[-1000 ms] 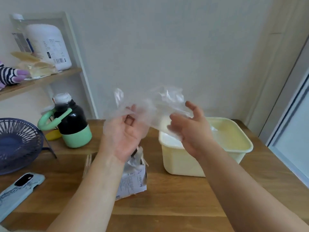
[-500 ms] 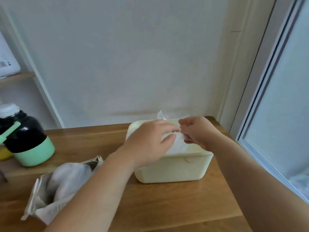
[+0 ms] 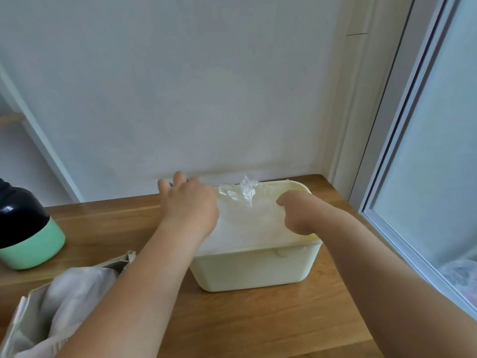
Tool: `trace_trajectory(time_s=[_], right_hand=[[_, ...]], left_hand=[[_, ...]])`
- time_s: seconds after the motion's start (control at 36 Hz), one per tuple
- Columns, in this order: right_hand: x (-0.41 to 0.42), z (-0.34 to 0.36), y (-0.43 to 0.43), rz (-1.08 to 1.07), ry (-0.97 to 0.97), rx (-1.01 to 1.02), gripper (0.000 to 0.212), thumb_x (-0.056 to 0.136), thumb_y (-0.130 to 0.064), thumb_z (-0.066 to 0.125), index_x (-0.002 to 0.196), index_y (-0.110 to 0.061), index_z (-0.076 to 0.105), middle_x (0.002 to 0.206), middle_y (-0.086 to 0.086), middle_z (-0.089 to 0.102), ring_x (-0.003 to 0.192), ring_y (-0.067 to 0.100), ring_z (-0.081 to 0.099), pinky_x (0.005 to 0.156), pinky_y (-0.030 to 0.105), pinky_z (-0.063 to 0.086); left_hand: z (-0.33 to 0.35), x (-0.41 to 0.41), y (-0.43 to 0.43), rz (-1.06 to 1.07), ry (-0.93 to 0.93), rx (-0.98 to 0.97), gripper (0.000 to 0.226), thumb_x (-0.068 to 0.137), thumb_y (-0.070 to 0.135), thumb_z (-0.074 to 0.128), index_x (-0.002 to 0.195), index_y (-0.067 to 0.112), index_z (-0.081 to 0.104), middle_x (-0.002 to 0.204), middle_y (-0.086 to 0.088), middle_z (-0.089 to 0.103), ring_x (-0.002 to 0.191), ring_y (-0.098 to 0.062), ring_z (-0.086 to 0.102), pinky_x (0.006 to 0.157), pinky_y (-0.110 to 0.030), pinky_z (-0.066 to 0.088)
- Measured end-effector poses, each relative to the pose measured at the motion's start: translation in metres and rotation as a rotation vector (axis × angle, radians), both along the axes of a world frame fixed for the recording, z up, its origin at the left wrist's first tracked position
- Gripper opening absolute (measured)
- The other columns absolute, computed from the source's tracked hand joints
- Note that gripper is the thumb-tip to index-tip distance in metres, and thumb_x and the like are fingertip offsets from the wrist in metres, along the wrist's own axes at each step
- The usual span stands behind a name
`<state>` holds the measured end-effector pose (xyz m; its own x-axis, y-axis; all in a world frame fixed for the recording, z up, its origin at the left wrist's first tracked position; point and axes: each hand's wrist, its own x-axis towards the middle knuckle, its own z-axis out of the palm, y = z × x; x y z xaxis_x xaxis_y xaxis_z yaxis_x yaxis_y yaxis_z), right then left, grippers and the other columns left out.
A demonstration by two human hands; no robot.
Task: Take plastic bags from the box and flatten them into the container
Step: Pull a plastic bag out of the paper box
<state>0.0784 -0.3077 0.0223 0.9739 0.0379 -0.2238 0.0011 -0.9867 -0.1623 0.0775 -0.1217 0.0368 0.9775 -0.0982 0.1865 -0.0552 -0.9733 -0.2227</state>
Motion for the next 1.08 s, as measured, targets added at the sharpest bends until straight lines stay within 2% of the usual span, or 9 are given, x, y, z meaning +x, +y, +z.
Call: trace_trajectory(time_s=[0.06,0.11,0.25,0.42,0.58,0.72,0.86,1.0,1.08], right_hand=[[-0.004,0.002,0.002,0.009,-0.035,-0.039,0.039,0.09,0.001,0.039,0.127,-0.005,0.051,0.135,0.012,0.048,0.123,0.026,0.047,0.094,0.027,0.043],[-0.009,0.005,0.005,0.006,-0.144,-0.094,0.029,0.088,-0.002,0.04,0.114,-0.009,0.05,0.133,0.013,0.04,0.119,0.028,0.041,0.085,0.028,0.036],[-0.008,0.007,0.008,0.11,-0.355,-0.18,0.046,0.086,-0.019,0.052,0.132,-0.02,0.047,0.144,0.007,0.032,0.128,0.028,0.035,0.103,0.039,0.026],[0.009,-0.012,0.01,0.165,0.161,0.01,0.085,0.08,-0.038,0.069,0.149,-0.025,0.022,0.148,0.003,0.035,0.131,0.024,0.039,0.107,0.039,0.036],[0.01,-0.013,0.011,0.162,0.305,-0.007,0.071,0.086,-0.037,0.063,0.145,-0.024,0.027,0.139,0.004,0.045,0.123,0.025,0.046,0.096,0.036,0.038],[0.006,-0.011,0.011,0.157,0.288,0.039,0.063,0.088,-0.033,0.061,0.144,-0.022,0.034,0.142,0.003,0.042,0.126,0.024,0.044,0.093,0.032,0.036],[0.002,-0.002,0.008,0.109,0.079,0.075,0.082,0.084,-0.035,0.067,0.15,-0.024,0.021,0.155,-0.002,0.025,0.14,0.02,0.028,0.11,0.033,0.027],[-0.008,0.018,0.015,0.114,-0.163,0.095,0.052,0.089,-0.027,0.056,0.139,-0.022,0.045,0.14,-0.006,0.048,0.126,0.017,0.047,0.104,0.03,0.038],[-0.022,0.025,0.031,0.143,-0.264,0.216,0.043,0.091,-0.027,0.053,0.135,-0.024,0.049,0.131,-0.01,0.054,0.119,0.012,0.051,0.089,0.015,0.035]], left_hand=[[-0.004,-0.001,-0.003,-0.198,-0.049,-0.099,0.025,0.093,0.033,0.051,0.116,0.028,0.06,0.12,0.007,0.054,0.122,-0.024,0.037,0.088,-0.035,0.027],[-0.008,-0.003,-0.007,-0.349,0.111,-0.221,0.039,0.095,0.043,0.05,0.132,0.032,0.054,0.138,0.01,0.05,0.131,-0.02,0.038,0.103,-0.034,0.032],[-0.019,0.003,-0.002,-0.21,0.576,-0.359,0.067,0.089,0.06,0.054,0.147,0.031,0.038,0.151,0.011,0.039,0.139,-0.012,0.036,0.113,-0.032,0.029],[-0.016,0.011,-0.009,-0.228,0.755,-0.249,0.054,0.091,0.031,0.059,0.143,0.026,0.044,0.137,0.003,0.053,0.122,-0.018,0.052,0.1,-0.031,0.043],[-0.032,0.022,-0.014,-0.26,0.843,-0.195,0.059,0.092,0.018,0.056,0.148,0.027,0.036,0.144,0.003,0.046,0.129,-0.021,0.046,0.104,-0.035,0.039],[-0.04,0.026,-0.01,-0.262,0.797,-0.222,0.046,0.091,0.019,0.057,0.136,0.027,0.049,0.131,0.003,0.056,0.12,-0.02,0.053,0.102,-0.037,0.043],[-0.021,0.014,0.013,-0.249,0.475,-0.495,0.059,0.087,0.049,0.065,0.141,0.034,0.046,0.147,0.012,0.044,0.133,-0.013,0.043,0.103,-0.026,0.034],[-0.002,-0.004,0.026,-0.302,0.267,-0.661,0.027,0.092,0.033,0.062,0.119,0.033,0.065,0.124,0.016,0.061,0.113,-0.005,0.056,0.091,-0.023,0.041],[0.003,-0.016,0.037,-0.291,0.187,-0.742,0.021,0.094,0.026,0.058,0.112,0.031,0.069,0.113,0.019,0.065,0.1,-0.001,0.06,0.082,-0.018,0.042]])
